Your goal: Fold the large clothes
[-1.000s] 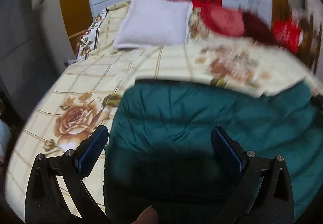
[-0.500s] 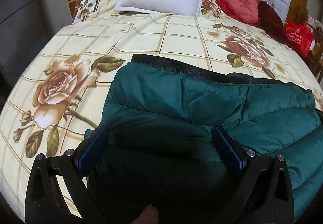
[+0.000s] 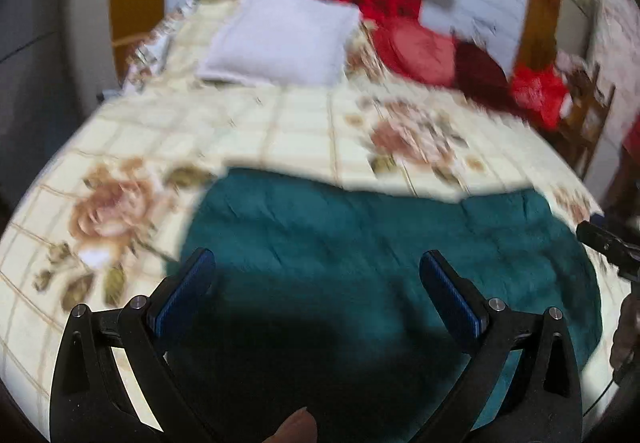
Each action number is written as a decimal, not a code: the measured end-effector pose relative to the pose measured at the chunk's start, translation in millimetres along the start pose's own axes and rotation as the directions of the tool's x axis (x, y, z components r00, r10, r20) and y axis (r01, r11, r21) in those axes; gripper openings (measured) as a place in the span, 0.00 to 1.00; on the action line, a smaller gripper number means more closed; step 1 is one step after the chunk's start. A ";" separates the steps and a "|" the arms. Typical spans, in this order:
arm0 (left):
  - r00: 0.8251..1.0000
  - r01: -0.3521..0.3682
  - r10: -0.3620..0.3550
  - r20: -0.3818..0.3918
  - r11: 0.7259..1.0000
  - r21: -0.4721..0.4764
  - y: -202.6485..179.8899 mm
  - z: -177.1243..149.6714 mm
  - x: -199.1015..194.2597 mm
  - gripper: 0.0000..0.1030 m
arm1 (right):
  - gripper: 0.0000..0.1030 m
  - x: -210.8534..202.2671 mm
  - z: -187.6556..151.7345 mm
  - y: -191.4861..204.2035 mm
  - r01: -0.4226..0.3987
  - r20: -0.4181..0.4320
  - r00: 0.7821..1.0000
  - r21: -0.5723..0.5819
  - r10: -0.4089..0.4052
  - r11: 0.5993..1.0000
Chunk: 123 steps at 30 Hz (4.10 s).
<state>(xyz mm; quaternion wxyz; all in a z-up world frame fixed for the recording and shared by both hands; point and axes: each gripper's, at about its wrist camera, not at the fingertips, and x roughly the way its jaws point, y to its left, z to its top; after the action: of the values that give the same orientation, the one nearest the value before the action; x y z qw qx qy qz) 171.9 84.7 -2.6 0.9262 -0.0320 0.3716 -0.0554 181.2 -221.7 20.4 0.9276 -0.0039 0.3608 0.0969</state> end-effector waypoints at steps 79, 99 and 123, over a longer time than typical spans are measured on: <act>0.973 0.214 -0.210 0.097 0.977 -0.027 96.4 -24.4 -14.6 0.24 | 0.33 -4.3 -41.7 -74.1 -0.278 0.038 0.959 -0.061 0.281 0.959; 0.942 0.277 -0.271 0.199 0.961 -0.003 61.5 -65.6 -146.7 0.23 | 0.31 -122.6 -50.9 -70.0 -0.306 0.214 0.921 -0.124 0.326 0.944; 0.978 0.090 -0.068 0.197 0.991 -0.104 35.6 -47.5 -121.1 0.70 | 0.66 -99.9 -52.8 -78.0 -0.110 0.149 0.984 0.078 0.097 0.991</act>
<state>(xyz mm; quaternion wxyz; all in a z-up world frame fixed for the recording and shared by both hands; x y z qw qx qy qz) 54.9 134.5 42.4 0.9517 -0.1038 0.2809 -0.0679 88.2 -320.0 43.4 0.9444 0.0620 0.2959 0.1293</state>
